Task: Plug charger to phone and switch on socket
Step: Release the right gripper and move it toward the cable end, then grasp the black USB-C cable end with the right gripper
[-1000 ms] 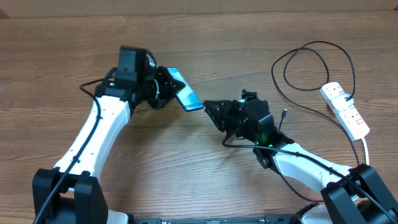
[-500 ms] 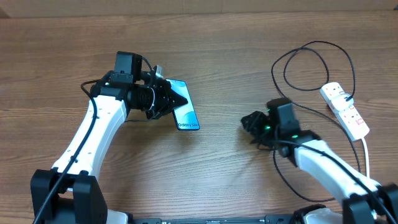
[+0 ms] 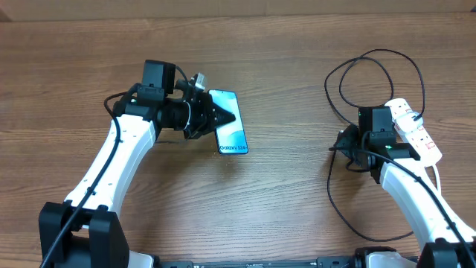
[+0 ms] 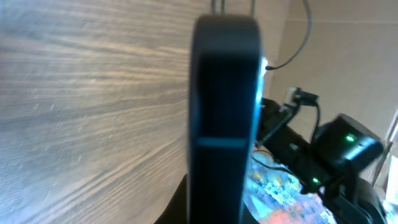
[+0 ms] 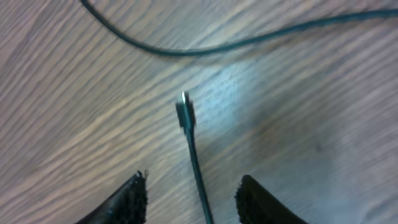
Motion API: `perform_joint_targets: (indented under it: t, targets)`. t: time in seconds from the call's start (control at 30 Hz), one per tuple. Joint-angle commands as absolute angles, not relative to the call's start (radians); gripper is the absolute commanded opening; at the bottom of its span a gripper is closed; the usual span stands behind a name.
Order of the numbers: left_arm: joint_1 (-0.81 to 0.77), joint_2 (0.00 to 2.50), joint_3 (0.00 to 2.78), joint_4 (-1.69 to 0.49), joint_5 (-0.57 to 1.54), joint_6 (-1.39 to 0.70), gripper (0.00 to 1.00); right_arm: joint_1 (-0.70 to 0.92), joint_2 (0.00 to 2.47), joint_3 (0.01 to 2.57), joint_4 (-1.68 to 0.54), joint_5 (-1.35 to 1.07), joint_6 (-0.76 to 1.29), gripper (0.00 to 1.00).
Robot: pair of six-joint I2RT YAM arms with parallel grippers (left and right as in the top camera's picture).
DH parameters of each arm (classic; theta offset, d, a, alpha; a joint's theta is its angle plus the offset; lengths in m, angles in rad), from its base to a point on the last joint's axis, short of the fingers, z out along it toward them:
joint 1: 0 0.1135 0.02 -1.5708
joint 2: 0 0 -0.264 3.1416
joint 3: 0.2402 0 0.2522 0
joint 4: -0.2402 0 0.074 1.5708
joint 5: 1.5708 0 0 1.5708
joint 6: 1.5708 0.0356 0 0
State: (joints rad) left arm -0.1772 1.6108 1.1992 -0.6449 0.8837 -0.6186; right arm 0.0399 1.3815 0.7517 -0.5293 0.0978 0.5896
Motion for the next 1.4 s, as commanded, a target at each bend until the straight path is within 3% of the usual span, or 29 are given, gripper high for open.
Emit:
perform_joint_targets:
  t: [0.0, 0.13, 0.6, 0.73, 0.8, 1.0, 1.03, 1.07, 1.1, 1.27, 1.37]
  targets:
    - [-0.182, 1.603, 1.22, -0.606, 0.936, -0.623, 0.04, 0.038, 1.456, 0.759, -0.478, 0.141, 0.54, 0.44]
    - [-0.182, 1.603, 1.22, -0.595, 0.936, -0.628, 0.04, 0.038, 1.552, 0.759, -0.44, 0.129, 0.541, 0.38]
    - [-0.182, 1.608, 1.22, -0.59, 0.894, -0.628, 0.04, 0.039, 1.677, 0.759, -0.321, 0.111, 0.488, 0.38]
    - [-0.182, 1.61, 1.22, -0.589, 0.89, -0.635, 0.04, 0.057, 1.732, 0.759, -0.308, 0.094, 0.479, 0.2]
    - [-0.182, 1.61, 1.22, -0.59, 0.891, -0.636, 0.04, 0.081, 1.735, 0.76, -0.329, 0.035, 0.436, 0.04]
    - [-0.182, 1.61, 1.22, -0.59, 0.891, -0.645, 0.04, 0.101, 1.735, 0.766, -0.397, -0.025, 0.44, 0.04]
    - [-0.182, 1.61, 1.22, -0.59, 0.891, -0.652, 0.04, 0.098, 1.735, 0.766, -0.391, -0.021, 0.44, 0.07]
    - [-0.182, 1.61, 1.22, -0.59, 0.891, -0.659, 0.04, 0.096, 1.735, 0.766, -0.386, -0.02, 0.44, 0.23]
    - [-0.182, 1.61, 1.22, -0.59, 0.891, -0.659, 0.04, 0.094, 1.735, 0.766, -0.385, -0.02, 0.44, 0.33]
    - [-0.182, 1.61, 1.22, -0.589, 0.89, -0.658, 0.04, 0.094, 1.735, 0.766, -0.448, -0.02, 0.469, 0.36]
    - [-0.182, 1.61, 1.22, -0.588, 0.887, -0.659, 0.05, 0.094, 1.735, 0.766, -0.459, -0.02, 0.471, 0.26]
